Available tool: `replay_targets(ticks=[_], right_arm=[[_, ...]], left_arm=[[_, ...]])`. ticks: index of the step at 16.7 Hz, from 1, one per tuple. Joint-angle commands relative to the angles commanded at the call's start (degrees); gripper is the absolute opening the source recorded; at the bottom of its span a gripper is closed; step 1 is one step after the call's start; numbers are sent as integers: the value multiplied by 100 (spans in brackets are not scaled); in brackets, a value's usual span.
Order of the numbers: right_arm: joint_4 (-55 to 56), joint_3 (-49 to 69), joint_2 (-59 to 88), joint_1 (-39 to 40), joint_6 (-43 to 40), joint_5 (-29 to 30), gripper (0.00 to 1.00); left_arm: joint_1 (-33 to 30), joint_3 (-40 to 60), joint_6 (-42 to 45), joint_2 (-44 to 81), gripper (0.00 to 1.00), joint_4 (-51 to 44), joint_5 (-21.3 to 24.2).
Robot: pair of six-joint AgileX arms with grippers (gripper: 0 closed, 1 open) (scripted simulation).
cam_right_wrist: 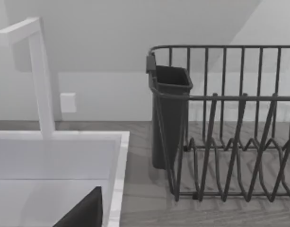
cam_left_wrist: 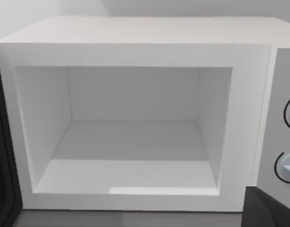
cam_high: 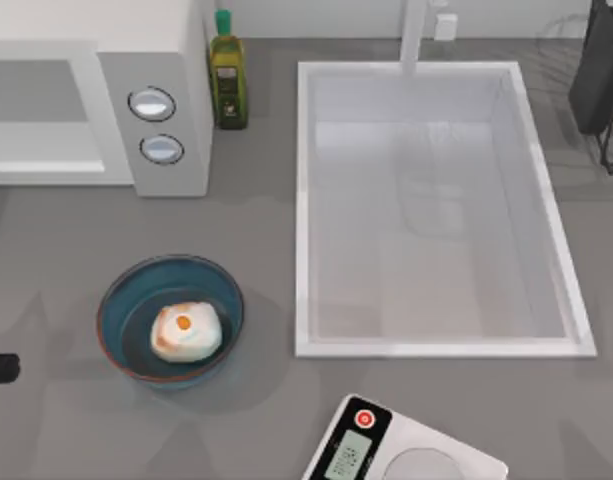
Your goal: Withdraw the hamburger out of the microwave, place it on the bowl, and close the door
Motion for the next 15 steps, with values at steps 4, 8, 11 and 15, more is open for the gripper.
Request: replay_targets(ticks=[4,8,11,15], right_arm=[[0,0,0,0,0,0,100],[0,0,0,0,0,0,100],[0,0,0,0,0,0,100],[0,0,0,0,0,0,100]], left_arm=[[0,0,0,0,0,0,0],[-94,1,-2,-66,0,-68,-94],[-684,0,-8,-402,0,-405,-683],[-1814,-2,-18,-942,0,-948,-1812]])
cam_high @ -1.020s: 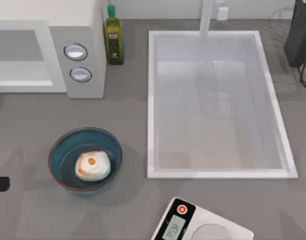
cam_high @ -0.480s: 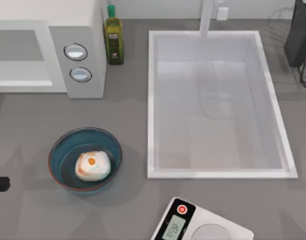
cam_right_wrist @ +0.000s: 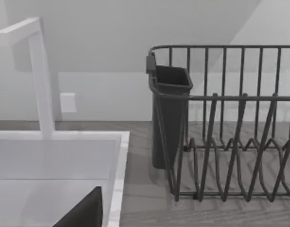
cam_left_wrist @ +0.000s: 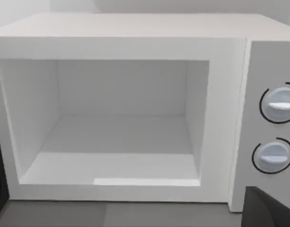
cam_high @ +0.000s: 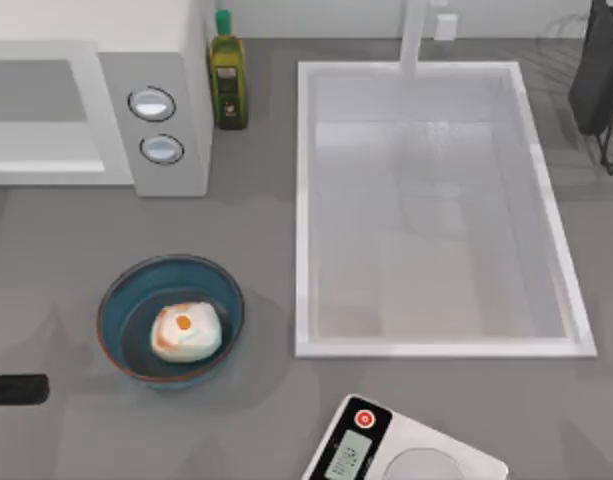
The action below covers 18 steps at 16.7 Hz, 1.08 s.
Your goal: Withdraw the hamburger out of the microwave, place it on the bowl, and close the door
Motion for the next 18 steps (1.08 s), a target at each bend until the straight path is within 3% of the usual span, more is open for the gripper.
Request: replay_targets(ticks=[3,10,18], right_arm=[[0,0,0,0,0,0,100],[0,0,0,0,0,0,100],[0,0,0,0,0,0,100]], left_arm=[[-480,-1,-5,-261,0,-262,-479],[-577,105,-7,-190,0,-245,-612],[-2256,154,15,157,0,60,-2291]])
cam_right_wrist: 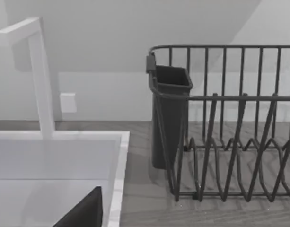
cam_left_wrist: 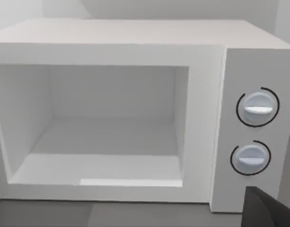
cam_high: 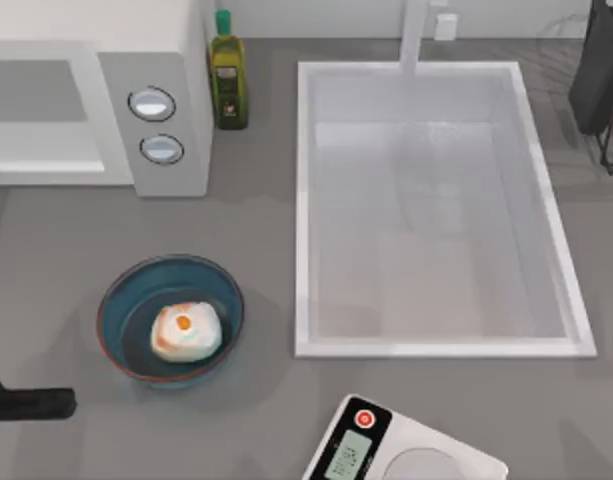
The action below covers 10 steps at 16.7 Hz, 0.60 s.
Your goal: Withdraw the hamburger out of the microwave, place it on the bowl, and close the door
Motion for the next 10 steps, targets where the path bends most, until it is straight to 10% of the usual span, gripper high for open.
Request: replay_targets(ticks=[10], right_arm=[[0,0,0,0,0,0,100]], left_arm=[[598,77,-9,-20,0,-100,595]])
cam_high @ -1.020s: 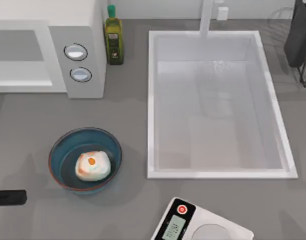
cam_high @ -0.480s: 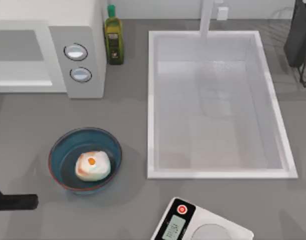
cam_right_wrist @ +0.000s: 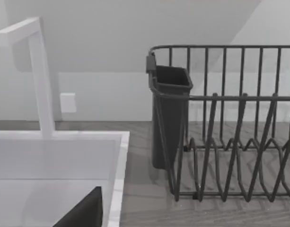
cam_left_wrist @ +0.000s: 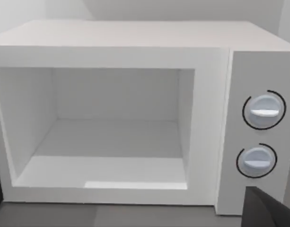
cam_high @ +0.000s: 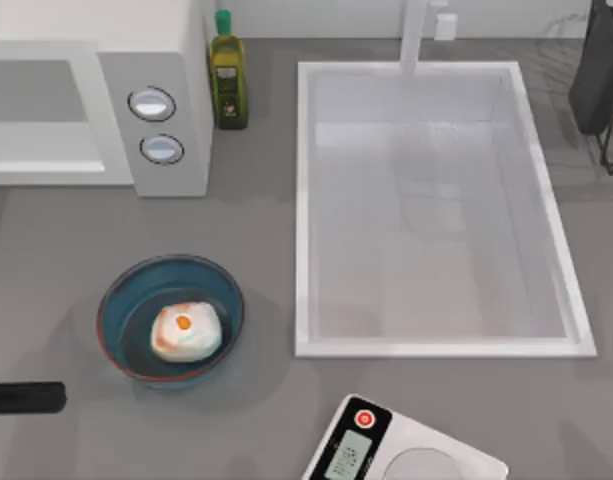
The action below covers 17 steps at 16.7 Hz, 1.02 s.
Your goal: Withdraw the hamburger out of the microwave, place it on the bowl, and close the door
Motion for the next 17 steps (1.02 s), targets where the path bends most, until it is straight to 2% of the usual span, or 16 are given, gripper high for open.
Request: replay_targets(ticks=[5,7,9,14,17], right_arm=[[0,0,0,0,0,0,100],[0,0,0,0,0,0,100],[0,0,0,0,0,0,100],[0,0,0,0,0,0,100],[0,0,0,0,0,0,100]], left_arm=[[1507,183,-13,-43,0,-229,1508],[1937,243,-17,-56,0,-304,1937],[2120,275,-19,-65,0,-344,2121],[2110,257,-15,-53,0,-338,2110],[2412,596,218,306,0,-493,2318]])
